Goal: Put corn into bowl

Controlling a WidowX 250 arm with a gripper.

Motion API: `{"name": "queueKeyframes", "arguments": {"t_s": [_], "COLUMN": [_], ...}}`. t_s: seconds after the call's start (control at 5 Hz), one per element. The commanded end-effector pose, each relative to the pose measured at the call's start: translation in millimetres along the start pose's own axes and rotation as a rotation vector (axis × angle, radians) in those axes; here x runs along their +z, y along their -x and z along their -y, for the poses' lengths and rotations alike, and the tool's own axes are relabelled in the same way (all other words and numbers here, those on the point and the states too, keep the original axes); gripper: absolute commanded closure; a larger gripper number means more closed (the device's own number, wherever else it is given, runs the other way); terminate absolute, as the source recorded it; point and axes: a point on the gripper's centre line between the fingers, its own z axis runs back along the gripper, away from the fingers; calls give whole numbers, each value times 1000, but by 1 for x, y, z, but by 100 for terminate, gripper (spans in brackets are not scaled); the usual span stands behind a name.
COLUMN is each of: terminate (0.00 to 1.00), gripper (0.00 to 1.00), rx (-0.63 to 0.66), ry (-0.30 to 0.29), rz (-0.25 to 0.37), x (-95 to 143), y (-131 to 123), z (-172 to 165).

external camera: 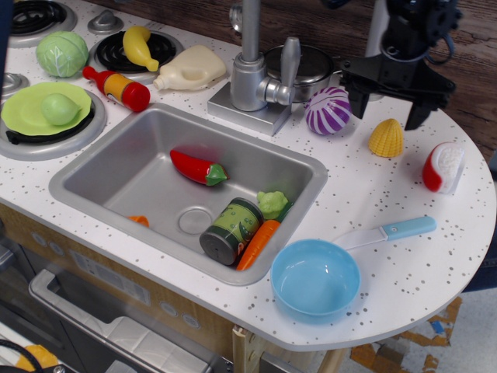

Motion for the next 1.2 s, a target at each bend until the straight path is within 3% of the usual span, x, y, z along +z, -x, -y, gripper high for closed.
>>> {"name": "queueKeyframes", "arguments": {"t_s": [0.0, 0.4, 0.6, 0.8, 1.0], "terminate": [0, 0, 0, 0, 0], "gripper": [0, 0, 0, 100, 100], "rx": [-20, -10, 29, 54, 54], "ry": [36, 56, 67, 58, 57], "rz": [66, 163, 178, 163, 154], "x": [0, -19, -22, -22, -21], "y": [-11, -5, -3, -4, -4], "z": [0, 6, 11, 11, 11]}}
